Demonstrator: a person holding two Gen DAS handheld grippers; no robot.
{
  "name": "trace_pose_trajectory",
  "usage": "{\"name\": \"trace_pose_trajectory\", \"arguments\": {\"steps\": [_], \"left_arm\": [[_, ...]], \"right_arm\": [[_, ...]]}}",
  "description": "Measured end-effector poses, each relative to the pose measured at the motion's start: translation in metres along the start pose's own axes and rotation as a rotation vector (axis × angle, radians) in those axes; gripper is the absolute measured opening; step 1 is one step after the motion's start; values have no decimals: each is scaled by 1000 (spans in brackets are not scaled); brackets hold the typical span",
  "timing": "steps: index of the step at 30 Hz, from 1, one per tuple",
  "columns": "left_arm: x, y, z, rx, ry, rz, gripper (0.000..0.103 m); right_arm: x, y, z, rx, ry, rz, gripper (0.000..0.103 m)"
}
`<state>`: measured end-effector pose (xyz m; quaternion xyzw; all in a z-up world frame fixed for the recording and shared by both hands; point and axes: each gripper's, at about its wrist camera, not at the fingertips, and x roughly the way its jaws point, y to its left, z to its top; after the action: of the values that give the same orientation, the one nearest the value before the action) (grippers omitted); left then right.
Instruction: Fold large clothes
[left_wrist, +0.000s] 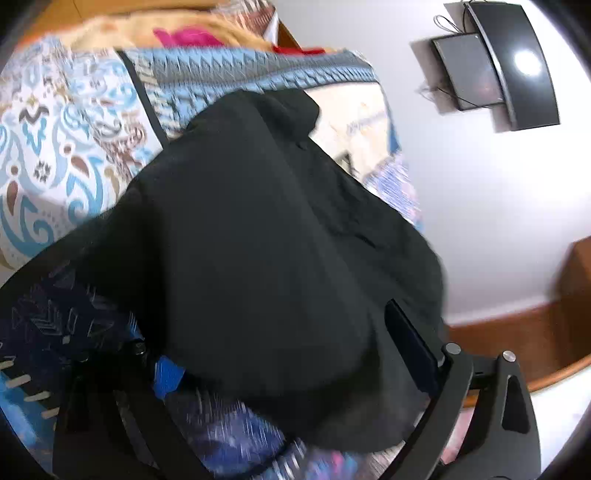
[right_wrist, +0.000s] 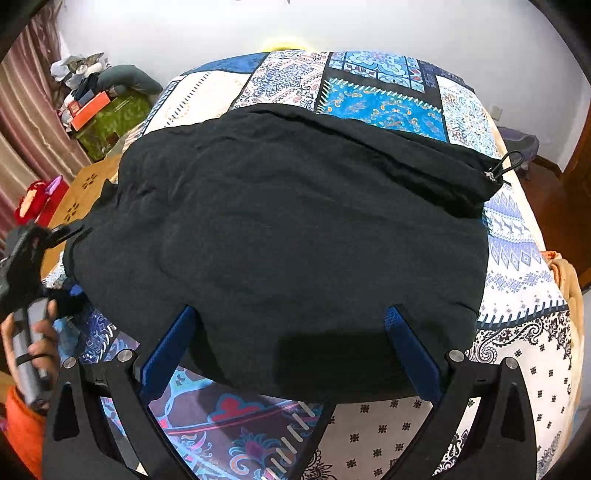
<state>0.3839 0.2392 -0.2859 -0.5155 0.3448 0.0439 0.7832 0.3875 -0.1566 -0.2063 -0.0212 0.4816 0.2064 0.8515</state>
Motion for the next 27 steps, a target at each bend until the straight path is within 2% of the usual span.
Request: {"name": "trace_pose_trajectory", "arguments": {"steps": [2,4,7,8,9,13,18,24,27], "left_arm": [[9,-16,-9,34,-71,136,91],[14,-28,-14,82,-114,239,81],[13,-40,-14,133,-134,287,61],[8,-47,-15,168,-141,289,51],[3,-55,-17,210,-149,294,46],[-42,-91,-33,407,-250,299,42],[-112,-117,-53,535,-380,272,41],[-182,-135,-64,654,-512,267,40],[-199,-143,-70,718,-554,270,40]], "right_arm": [[-1,1,0,2,3,-5,101],[-1,2,-1,6,9,-11,101],[-7,4,-3,10,14,0,101],[-11,4,-4,10,14,3,101],[-16,5,-5,8,9,2,101],[-32,8,-2,4,-17,-5,101],[-52,27,6,25,-59,49,101],[-66,89,8,-70,-105,128,101],[-51,122,0,-143,-69,164,101]]}}
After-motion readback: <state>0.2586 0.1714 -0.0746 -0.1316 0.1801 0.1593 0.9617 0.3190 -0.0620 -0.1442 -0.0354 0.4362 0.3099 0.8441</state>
